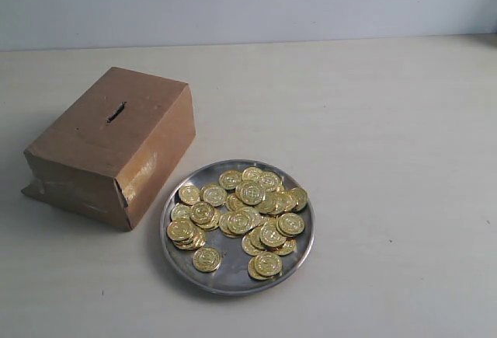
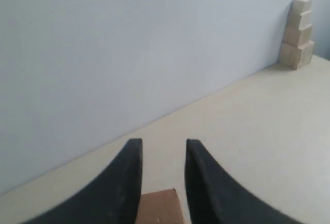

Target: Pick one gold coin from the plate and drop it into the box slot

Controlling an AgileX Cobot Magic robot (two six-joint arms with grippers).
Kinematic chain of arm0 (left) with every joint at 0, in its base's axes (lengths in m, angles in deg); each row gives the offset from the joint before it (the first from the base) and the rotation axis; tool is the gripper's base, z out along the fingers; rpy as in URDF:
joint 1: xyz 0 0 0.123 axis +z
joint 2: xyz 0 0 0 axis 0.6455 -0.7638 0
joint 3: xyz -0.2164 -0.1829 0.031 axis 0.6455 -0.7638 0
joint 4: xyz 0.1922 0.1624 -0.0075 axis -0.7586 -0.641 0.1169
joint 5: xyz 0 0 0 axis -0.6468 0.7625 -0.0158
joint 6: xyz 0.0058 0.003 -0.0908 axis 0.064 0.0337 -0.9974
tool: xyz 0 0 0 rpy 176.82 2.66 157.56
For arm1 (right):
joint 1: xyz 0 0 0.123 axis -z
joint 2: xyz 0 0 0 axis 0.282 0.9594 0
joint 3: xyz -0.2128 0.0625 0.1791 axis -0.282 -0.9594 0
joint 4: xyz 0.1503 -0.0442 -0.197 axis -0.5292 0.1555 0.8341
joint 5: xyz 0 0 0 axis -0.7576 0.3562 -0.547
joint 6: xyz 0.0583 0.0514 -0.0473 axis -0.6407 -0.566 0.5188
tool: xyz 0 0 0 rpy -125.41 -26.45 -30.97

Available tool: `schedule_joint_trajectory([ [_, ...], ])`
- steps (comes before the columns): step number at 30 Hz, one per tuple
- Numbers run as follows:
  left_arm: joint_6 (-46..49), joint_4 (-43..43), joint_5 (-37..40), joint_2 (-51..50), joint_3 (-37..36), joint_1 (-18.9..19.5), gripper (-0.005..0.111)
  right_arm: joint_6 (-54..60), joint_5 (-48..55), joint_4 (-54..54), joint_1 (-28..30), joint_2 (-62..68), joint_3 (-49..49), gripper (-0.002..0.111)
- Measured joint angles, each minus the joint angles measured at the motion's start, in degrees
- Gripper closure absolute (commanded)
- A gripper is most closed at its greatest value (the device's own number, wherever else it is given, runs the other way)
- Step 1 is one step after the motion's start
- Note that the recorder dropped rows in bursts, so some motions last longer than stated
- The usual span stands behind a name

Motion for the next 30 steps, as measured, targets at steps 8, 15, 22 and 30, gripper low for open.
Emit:
schedule_joint_trajectory([
  [8,0.0,0.0,0.0,16.1,0.1,5.5,0.078,0.0,0.0,-0.4,16.2,-11.0,0.0,0.108],
  [15,0.0,0.0,0.0,30.0,0.2,13.0,0.078,0.0,-0.1,-0.5,22.1,-17.0,0.0,0.108],
  [22,0.0,0.0,0.0,41.2,0.0,17.3,0.078,0.0,-0.1,-0.5,22.4,-21.4,0.0,0.108],
  [30,0.0,0.0,0.0,54.0,-12.9,21.6,0.078,0.0,-0.2,-1.8,23.3,-26.0,0.0,0.108],
])
